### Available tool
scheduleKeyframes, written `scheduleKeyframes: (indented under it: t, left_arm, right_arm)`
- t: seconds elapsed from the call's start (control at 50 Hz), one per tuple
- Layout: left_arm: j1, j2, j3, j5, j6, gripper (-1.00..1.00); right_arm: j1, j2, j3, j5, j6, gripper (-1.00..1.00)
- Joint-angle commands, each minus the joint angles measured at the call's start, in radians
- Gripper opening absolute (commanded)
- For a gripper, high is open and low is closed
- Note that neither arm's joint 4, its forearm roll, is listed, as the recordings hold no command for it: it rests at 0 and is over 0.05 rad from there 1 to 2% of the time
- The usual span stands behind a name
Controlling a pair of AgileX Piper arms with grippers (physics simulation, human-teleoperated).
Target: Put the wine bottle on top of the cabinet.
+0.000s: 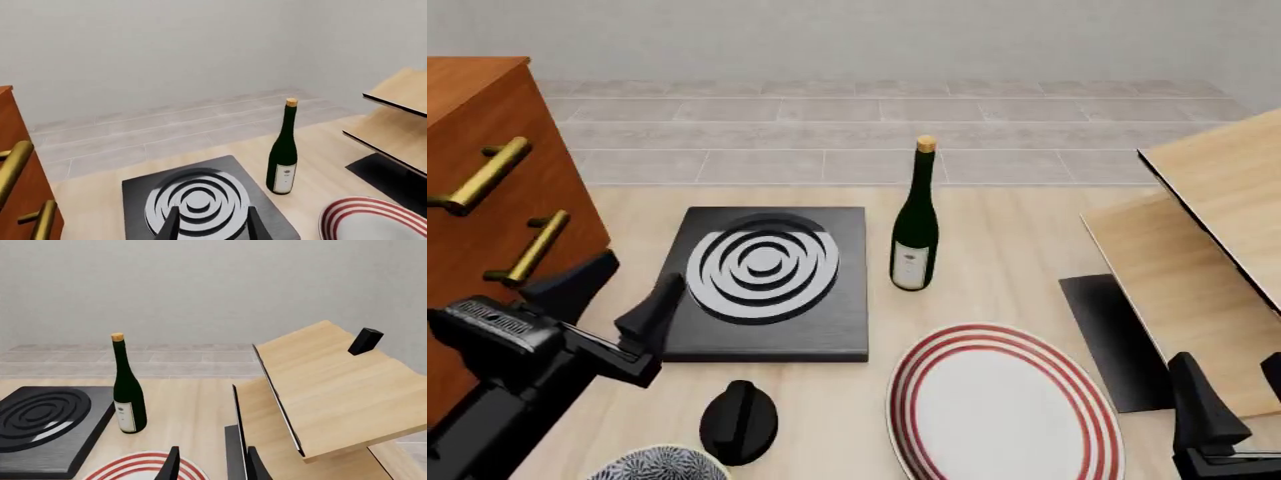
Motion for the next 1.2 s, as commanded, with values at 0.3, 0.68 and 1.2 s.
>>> scheduleKeyframes:
  t: [0.3, 0.68, 1.2]
  left_arm:
    - [-0.101, 0.293, -0.092, -0.187, -0.023, 1.0]
    - [-0.178, 0.414, -0.181, -0.228, 0.007, 1.0]
    - [-0.259, 0.603, -0.318, -0.299, 0.018, 1.0]
  right_arm:
    - [0.0, 0.0, 0.0, 0.0, 0.0, 1.0]
    - [0.0, 0.0, 0.0, 0.0, 0.0, 1.0]
    - [0.0, 0.0, 0.0, 0.0, 0.0, 1.0]
